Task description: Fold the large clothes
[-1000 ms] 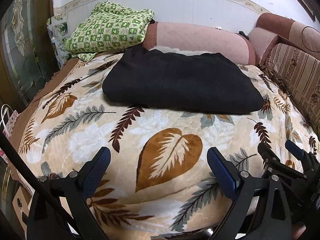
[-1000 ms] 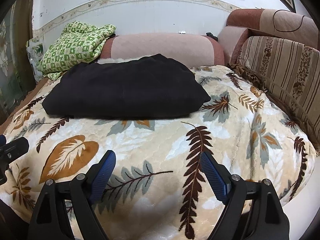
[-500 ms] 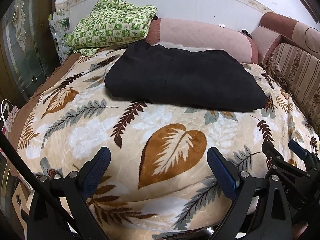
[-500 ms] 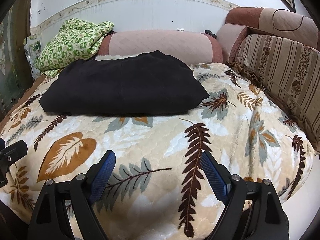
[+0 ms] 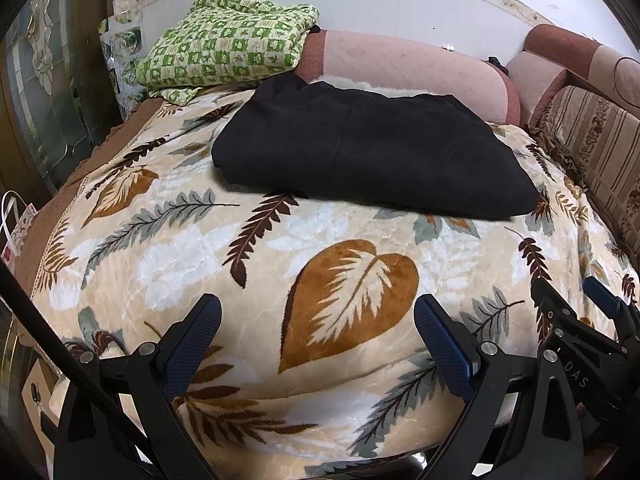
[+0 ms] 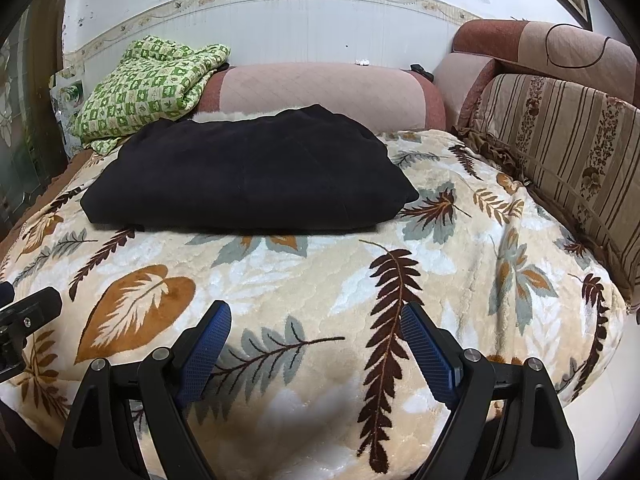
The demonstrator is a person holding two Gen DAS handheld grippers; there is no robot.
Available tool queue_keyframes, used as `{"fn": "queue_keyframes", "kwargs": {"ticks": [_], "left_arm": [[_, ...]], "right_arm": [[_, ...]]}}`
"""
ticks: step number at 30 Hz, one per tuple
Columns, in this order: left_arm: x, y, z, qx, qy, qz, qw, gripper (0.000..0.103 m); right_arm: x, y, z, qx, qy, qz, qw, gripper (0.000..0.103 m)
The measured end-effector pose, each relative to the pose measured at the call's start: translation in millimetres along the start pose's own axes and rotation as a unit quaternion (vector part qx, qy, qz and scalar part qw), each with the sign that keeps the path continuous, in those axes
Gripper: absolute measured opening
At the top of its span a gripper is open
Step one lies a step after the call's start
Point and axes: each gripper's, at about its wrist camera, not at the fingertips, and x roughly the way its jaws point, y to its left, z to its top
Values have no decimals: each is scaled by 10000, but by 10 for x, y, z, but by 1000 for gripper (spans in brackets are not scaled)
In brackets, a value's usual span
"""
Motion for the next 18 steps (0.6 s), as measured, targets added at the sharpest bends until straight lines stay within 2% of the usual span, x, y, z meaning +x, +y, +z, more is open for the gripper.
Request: {"fn": "queue_keyframes", "kwargs": {"ticks": [18], "left_arm": [[12,15,-26,14,-13,100,9999,97]], "right_arm": [[-45,54,7,-144,-67,-89,9998,90]]}}
